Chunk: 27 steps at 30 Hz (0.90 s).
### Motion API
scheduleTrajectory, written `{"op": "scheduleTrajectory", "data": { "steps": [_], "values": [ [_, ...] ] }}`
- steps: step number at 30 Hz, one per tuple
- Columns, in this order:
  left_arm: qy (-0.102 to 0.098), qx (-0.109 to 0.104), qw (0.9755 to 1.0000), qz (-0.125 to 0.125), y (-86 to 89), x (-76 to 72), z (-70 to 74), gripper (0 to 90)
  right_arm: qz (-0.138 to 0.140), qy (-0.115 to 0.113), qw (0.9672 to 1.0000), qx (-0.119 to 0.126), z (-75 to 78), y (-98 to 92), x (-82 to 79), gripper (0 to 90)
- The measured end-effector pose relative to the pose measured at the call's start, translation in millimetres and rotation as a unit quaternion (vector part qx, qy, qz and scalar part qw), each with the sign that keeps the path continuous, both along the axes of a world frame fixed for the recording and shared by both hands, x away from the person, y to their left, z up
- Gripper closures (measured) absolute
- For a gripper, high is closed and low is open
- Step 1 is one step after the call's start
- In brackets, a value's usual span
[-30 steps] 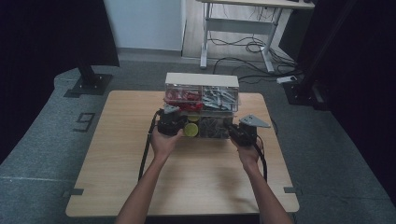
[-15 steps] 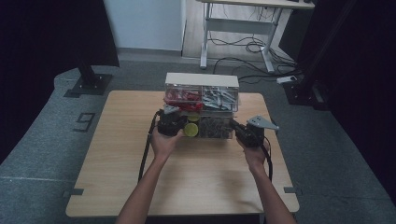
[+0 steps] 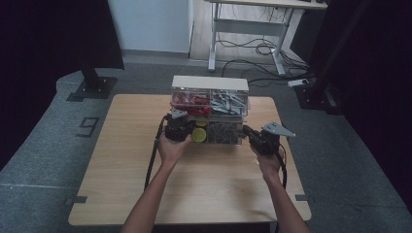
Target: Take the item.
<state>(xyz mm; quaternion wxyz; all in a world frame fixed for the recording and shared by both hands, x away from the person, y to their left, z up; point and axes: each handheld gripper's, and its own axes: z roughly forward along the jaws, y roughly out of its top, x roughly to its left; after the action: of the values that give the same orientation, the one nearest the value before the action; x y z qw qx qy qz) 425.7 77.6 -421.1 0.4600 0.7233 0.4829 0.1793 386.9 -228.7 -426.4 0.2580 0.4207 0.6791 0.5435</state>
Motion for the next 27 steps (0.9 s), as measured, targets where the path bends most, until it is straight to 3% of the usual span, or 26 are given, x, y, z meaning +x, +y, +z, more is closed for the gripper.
{"op": "scheduleTrajectory", "data": {
  "steps": [27],
  "values": [
    [0.001,0.001,1.0000,0.002,-1.8,0.1,-0.3,89.1,-0.023,-0.001,0.9997,0.006,1.3,-26.7,-6.1,89.3]
  ]
}}
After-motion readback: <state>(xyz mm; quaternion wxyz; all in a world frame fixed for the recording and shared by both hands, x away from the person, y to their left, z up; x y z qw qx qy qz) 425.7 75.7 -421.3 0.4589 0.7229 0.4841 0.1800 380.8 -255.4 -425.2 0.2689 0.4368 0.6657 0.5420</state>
